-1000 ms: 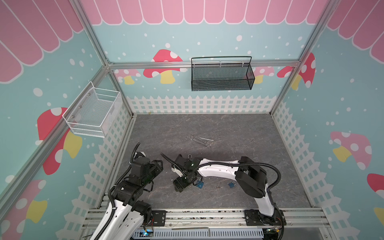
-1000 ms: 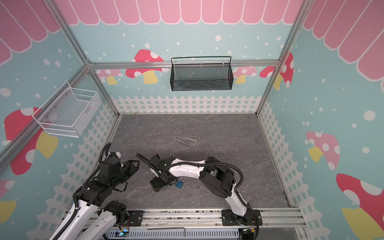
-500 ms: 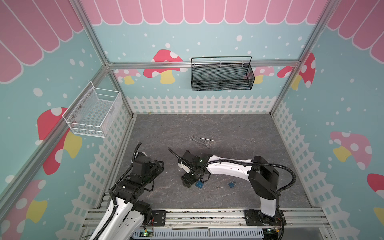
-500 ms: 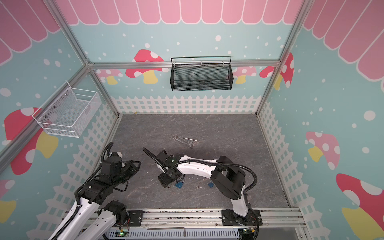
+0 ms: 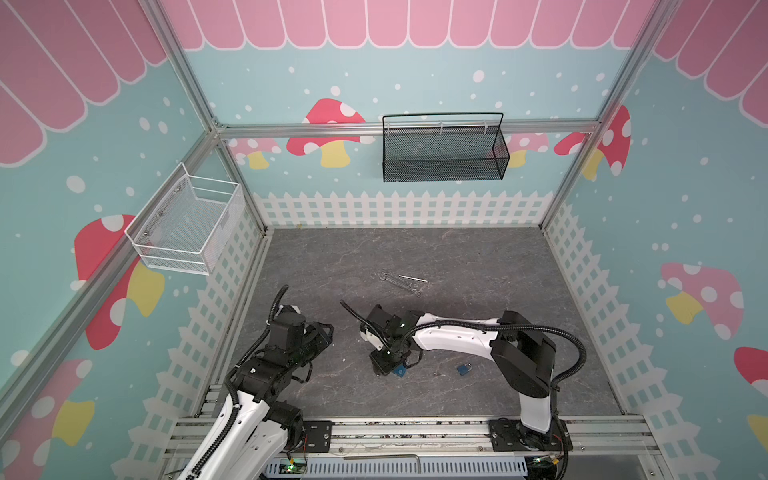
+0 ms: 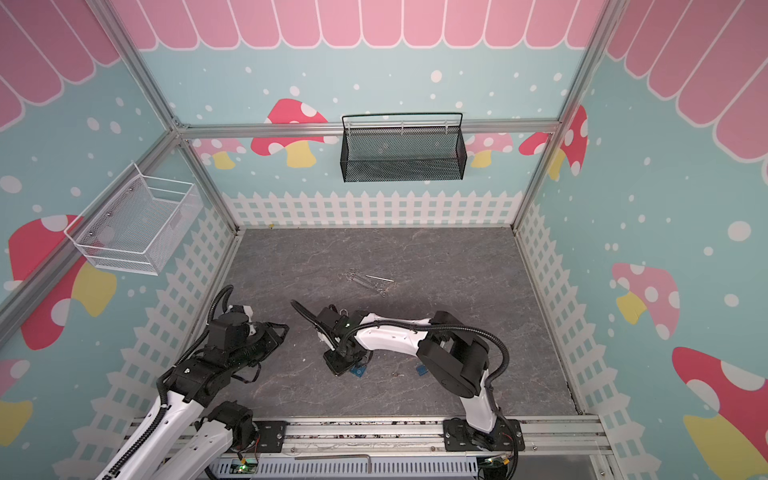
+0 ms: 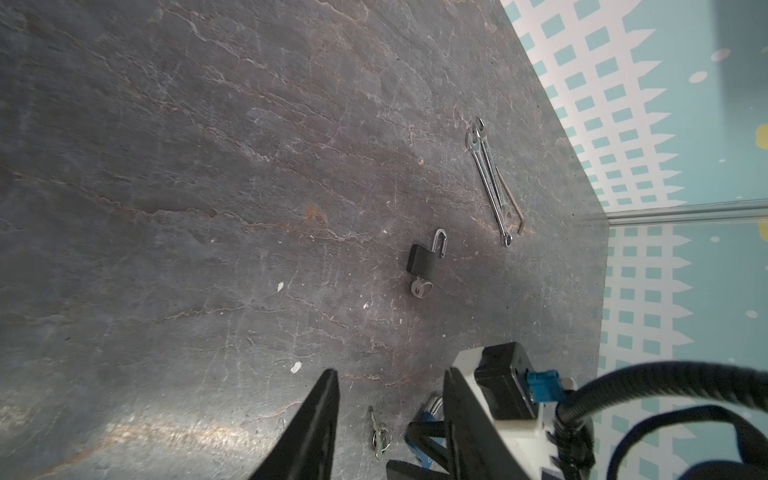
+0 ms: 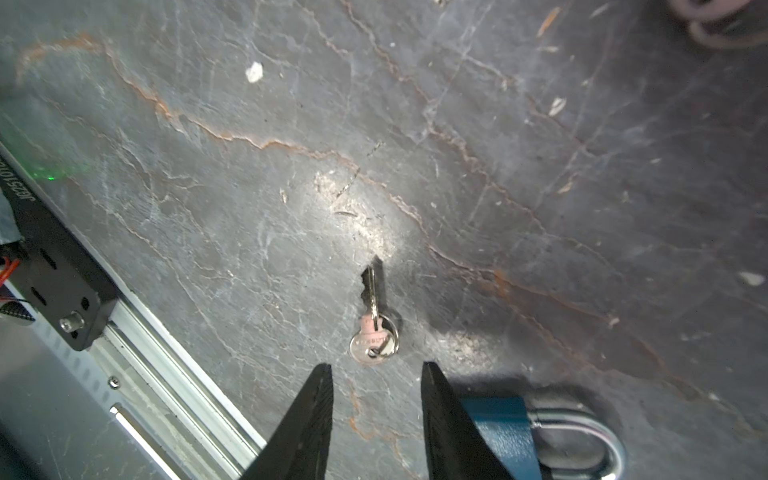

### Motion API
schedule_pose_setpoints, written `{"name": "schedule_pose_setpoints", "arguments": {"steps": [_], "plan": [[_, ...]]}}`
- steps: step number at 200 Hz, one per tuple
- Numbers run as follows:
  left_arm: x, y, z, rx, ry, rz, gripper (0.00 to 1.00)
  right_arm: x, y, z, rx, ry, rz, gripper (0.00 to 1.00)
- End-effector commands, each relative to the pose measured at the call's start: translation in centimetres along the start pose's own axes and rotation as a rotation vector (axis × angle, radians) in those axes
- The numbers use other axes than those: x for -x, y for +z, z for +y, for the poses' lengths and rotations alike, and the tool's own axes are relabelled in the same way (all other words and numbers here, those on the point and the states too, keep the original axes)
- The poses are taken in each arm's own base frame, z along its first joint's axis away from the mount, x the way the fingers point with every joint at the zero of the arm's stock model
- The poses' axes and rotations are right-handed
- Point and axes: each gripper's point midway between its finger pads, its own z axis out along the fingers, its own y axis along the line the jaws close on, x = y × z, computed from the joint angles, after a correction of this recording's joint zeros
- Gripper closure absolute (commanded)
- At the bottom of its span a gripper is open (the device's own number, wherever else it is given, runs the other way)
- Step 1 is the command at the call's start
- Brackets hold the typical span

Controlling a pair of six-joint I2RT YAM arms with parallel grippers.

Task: Unlock with the key
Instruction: 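Close the right gripper on the small silver key beside the blue padlock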

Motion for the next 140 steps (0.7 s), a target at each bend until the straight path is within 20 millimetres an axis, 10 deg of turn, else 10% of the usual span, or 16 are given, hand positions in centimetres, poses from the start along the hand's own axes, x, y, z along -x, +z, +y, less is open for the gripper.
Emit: {"name": "schedule_pose_setpoints", "arguments": {"steps": [1,140], "plan": [[-0.4,0.4,0.1,-0.007,-0.009,0.017,0.59,-0.7,1.2,-0.4,-0.010,0.005,0.028,0.64],[-1.1,1.0,0.6,-0.012,-0.035,0.035,0.59,-1.7,3.3,-0.6,-0.025,-0.010,0.079,0.79]]}}
